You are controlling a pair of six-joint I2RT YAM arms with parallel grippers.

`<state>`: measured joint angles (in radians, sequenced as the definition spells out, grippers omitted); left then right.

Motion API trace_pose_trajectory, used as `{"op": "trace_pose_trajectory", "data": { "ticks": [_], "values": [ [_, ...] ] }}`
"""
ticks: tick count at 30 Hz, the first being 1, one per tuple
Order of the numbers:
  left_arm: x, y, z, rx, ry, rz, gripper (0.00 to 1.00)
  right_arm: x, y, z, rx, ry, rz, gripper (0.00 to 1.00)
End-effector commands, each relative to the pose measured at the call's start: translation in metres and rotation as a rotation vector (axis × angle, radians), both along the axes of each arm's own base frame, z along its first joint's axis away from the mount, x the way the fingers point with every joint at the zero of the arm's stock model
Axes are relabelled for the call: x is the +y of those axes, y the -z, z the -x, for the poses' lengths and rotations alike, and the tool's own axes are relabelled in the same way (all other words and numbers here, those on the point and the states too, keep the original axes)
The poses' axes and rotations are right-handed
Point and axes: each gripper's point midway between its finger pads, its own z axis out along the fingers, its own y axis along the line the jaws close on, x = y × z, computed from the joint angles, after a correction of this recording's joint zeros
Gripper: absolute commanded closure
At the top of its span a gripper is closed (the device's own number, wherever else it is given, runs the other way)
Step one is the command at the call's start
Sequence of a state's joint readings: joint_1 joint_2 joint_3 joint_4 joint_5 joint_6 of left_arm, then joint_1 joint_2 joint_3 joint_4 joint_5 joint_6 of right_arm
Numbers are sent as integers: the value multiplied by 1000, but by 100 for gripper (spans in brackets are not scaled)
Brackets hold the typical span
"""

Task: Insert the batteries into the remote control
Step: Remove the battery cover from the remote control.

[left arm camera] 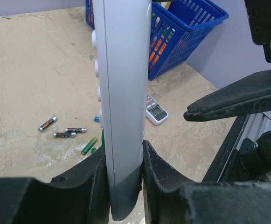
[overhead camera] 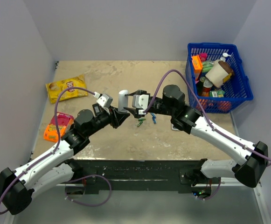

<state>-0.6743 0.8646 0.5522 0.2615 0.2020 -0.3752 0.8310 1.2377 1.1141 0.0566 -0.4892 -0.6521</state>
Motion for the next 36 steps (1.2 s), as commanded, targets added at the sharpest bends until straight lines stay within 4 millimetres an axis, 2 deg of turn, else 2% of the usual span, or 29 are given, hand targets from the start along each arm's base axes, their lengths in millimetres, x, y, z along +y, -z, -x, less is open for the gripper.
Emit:
{"op": "trace_pose_trajectory", "data": {
  "ticks": [1,23,32,36],
  "values": [
    [-7,-42,6,-93,53,71,100,0,-19,-5,-52,16,-13,44],
    [-8,-36,5,-78,58,53,100,-1,-32,-12,-93,49,-56,44],
    [-8,-38,5,-81,56,58,100,3,-19,-9,-62,22,-17,45],
    [-5,-38,1,-70,27,65,100,2,-19,-5,-52,8,-18,46]
  ]
}}
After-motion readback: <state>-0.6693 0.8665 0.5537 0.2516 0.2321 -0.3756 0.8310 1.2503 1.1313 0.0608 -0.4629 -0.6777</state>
